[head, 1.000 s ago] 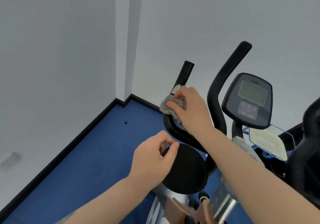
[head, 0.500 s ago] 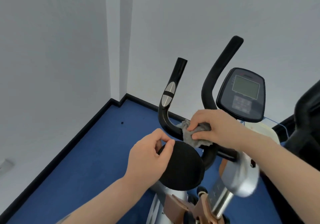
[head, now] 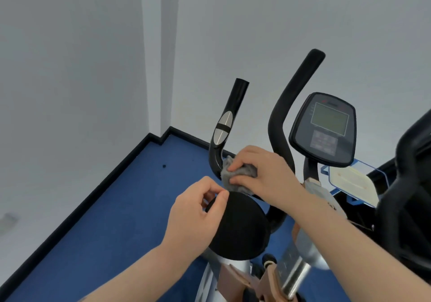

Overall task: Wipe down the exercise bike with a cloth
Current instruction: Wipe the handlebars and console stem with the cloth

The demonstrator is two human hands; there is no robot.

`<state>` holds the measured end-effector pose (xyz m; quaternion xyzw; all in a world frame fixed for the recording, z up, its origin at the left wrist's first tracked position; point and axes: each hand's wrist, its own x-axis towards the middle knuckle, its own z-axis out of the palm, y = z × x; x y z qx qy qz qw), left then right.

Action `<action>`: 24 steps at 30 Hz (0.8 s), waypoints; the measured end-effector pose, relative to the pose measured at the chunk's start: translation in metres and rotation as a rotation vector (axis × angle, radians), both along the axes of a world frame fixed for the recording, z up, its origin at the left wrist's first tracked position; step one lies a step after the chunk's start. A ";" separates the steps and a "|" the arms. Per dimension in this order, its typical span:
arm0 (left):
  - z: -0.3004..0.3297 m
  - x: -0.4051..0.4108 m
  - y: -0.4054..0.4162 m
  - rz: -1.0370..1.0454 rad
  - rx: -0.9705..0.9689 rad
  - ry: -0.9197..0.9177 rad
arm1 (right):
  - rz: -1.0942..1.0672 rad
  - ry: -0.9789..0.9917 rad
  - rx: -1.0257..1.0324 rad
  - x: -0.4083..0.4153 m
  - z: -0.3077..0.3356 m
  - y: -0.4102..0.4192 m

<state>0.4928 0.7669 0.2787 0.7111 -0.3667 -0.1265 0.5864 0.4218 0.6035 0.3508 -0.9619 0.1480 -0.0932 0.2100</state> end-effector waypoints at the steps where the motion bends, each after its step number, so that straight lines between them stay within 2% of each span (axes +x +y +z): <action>1: -0.001 -0.001 0.001 0.004 -0.004 -0.007 | 0.008 0.001 0.023 0.002 0.000 -0.001; 5: -0.004 0.000 0.003 -0.009 0.024 -0.082 | 0.039 0.068 -0.026 -0.008 0.001 -0.014; 10: -0.007 0.000 0.001 -0.015 -0.019 -0.041 | 0.013 -0.135 0.036 0.023 -0.016 0.006; 16: -0.007 0.001 0.002 -0.027 -0.050 -0.051 | -0.059 -0.387 -0.157 0.045 0.000 -0.018; 18: -0.007 0.001 0.002 -0.016 -0.052 -0.051 | 0.140 -0.300 -0.221 0.052 -0.006 -0.002; 21: -0.007 0.001 0.002 -0.018 -0.057 -0.058 | 0.486 -0.043 -0.436 0.064 -0.008 0.005; 24: -0.007 0.000 0.003 -0.026 -0.053 -0.075 | 0.377 -0.013 -0.460 0.085 0.012 -0.015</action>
